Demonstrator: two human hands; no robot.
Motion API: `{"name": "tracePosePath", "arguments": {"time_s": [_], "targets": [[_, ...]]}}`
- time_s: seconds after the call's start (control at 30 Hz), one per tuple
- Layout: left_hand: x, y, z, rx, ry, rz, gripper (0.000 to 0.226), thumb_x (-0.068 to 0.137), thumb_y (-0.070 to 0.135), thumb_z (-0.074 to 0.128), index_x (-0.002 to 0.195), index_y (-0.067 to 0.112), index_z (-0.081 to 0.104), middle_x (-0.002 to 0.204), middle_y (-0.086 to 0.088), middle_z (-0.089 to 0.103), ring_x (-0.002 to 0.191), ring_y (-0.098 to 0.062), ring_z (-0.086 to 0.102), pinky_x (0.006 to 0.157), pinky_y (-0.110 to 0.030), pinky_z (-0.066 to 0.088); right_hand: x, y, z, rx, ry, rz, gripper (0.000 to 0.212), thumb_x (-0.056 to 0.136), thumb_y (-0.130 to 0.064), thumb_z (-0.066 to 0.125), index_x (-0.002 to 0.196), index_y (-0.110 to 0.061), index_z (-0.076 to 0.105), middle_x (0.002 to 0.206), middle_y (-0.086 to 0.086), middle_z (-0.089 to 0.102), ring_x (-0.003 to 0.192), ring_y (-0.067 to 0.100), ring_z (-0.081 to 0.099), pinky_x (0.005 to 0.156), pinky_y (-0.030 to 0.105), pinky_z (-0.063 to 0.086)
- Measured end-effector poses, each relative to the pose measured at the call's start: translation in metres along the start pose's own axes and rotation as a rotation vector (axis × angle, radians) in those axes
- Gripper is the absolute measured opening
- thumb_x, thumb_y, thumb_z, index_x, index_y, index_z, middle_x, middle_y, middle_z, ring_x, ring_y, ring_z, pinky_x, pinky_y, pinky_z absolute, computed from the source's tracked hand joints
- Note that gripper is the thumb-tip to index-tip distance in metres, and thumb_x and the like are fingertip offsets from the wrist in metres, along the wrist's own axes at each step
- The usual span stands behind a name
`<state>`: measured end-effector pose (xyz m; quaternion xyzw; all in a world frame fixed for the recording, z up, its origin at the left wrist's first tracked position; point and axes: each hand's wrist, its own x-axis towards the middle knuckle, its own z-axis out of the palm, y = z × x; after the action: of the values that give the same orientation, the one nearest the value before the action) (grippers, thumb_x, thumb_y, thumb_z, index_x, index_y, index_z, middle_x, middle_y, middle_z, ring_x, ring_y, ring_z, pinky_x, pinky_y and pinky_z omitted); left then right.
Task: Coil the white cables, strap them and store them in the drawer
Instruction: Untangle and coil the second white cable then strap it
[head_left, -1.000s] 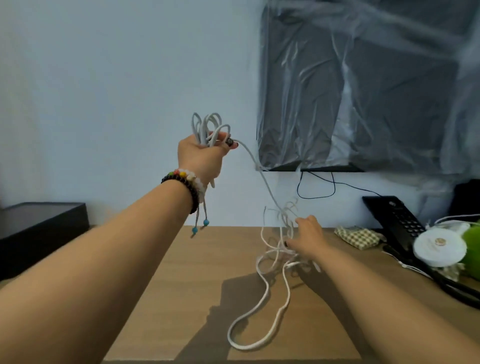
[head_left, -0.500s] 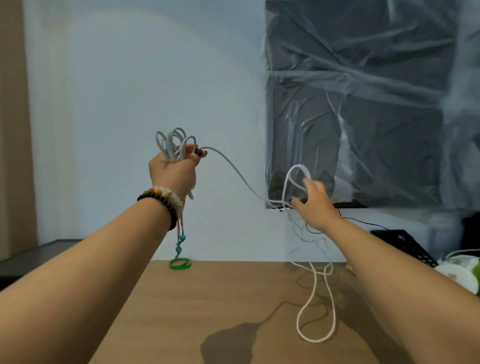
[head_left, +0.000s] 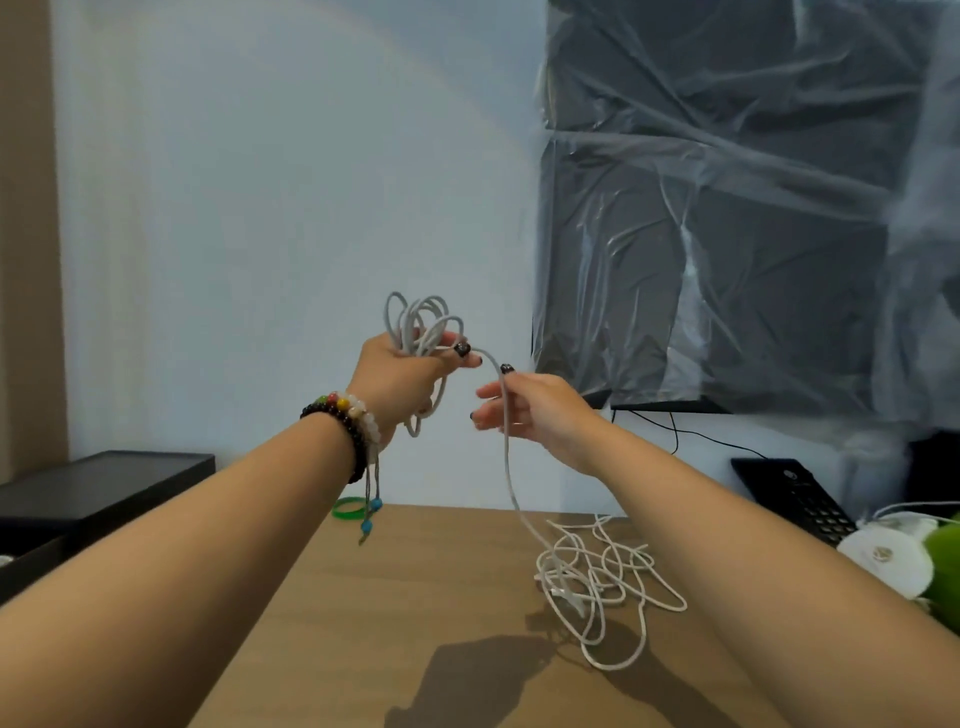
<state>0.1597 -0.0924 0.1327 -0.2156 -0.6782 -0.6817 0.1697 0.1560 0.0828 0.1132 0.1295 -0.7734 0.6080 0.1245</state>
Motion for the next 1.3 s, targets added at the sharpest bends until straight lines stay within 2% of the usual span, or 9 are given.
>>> {"name": "tracePosePath", "arguments": {"time_s": [0.07,0.13,0.23,0.33,0.5,0.6,0.93,1.1,1.3], "targets": [[-0.001,-0.013,0.002,-0.014,-0.016,-0.049,0.018,0.086,0.009,0.069,0.102,0.003,0.066,0.082,-0.011,0.075,0.044,-0.01,0.036,0.044,-0.023,0.032,-0.009,-0.001,0.004,0.155,-0.001,-0.012,0.029,0.101,-0.019,0.043,0.095,-0.001,0.065,0.068,0.01,0.059,0.059,0.022,0.059,0.062,0.031,0.052],[-0.002,-0.032,0.003,-0.035,-0.033,-0.104,0.025,0.09,0.015,0.066,0.108,-0.002,0.064,0.069,-0.005,0.072,0.046,-0.013,0.03,0.043,-0.023,0.031,-0.016,0.007,0.001,0.175,0.001,-0.023,0.026,0.099,-0.021,0.049,0.088,-0.004,0.066,0.06,0.005,0.045,0.047,0.015,0.036,0.046,0.025,0.031],[-0.003,-0.063,0.004,-0.033,-0.028,-0.175,0.029,0.092,0.023,0.065,0.106,-0.002,0.067,0.053,0.0,0.056,0.043,-0.013,0.034,0.042,-0.024,0.033,-0.028,0.022,-0.002,-0.033,-0.076,-0.03,0.029,0.095,-0.034,0.058,0.088,-0.01,0.072,0.054,-0.005,0.04,0.047,0.01,0.027,0.047,0.023,0.019],[-0.006,-0.098,0.009,-0.06,-0.038,-0.254,0.035,0.09,0.038,0.066,0.089,0.003,0.064,0.046,0.002,0.04,0.041,-0.013,0.033,0.045,-0.025,0.033,-0.035,0.042,-0.004,-0.392,-0.159,-0.064,0.017,0.093,-0.022,0.062,0.097,-0.012,0.075,0.057,-0.007,0.055,0.049,0.002,0.046,0.052,0.014,0.037],[-0.013,-0.154,0.031,-0.275,-0.096,-0.399,0.046,0.088,0.046,0.063,0.063,0.015,0.039,0.048,0.0,0.036,0.039,-0.011,0.035,0.045,-0.023,0.038,-0.026,0.095,-0.019,-0.636,-0.085,-0.1,0.014,0.093,-0.017,0.057,0.087,-0.024,0.068,0.061,-0.008,0.061,0.063,0.008,0.057,0.066,0.027,0.046],[-0.011,-0.188,0.044,-0.438,-0.139,-0.499,0.046,0.087,0.051,0.059,0.065,0.015,0.042,0.052,0.0,0.046,0.044,-0.011,0.046,0.055,-0.026,0.041,-0.021,0.131,-0.026,-0.603,0.012,-0.132,0.014,0.092,-0.019,0.061,0.082,-0.024,0.068,0.063,-0.013,0.06,0.064,0.005,0.057,0.064,0.024,0.043],[-0.004,-0.259,0.066,-0.281,-0.1,-0.531,0.047,0.091,0.055,0.053,0.067,0.017,0.041,0.051,0.004,0.039,0.037,-0.007,0.029,0.038,-0.018,0.027,-0.01,0.221,0.003,-0.528,0.262,-0.311,0.007,0.08,-0.016,0.073,0.077,-0.021,0.076,0.066,-0.02,0.057,0.069,0.0,0.055,0.065,0.02,0.043],[0.004,-0.266,0.055,-0.047,-0.225,-0.45,0.06,0.066,0.077,0.045,0.067,0.017,0.042,0.064,-0.001,0.058,0.037,-0.006,0.032,0.038,-0.015,0.026,-0.011,0.217,0.003,-0.473,0.071,-0.281,0.009,0.083,-0.012,0.072,0.08,-0.02,0.076,0.073,-0.005,0.068,0.068,0.008,0.059,0.063,0.024,0.045],[0.013,-0.266,0.042,-0.15,-0.212,-0.543,0.067,0.078,0.086,0.025,0.064,0.021,0.032,0.052,0.003,0.029,0.044,-0.012,0.02,0.045,-0.025,0.015,-0.005,0.222,-0.032,-0.468,0.006,-0.162,0.01,0.084,-0.014,0.074,0.077,-0.022,0.073,0.063,0.003,0.061,0.058,0.008,0.049,0.058,0.025,0.038]]}}
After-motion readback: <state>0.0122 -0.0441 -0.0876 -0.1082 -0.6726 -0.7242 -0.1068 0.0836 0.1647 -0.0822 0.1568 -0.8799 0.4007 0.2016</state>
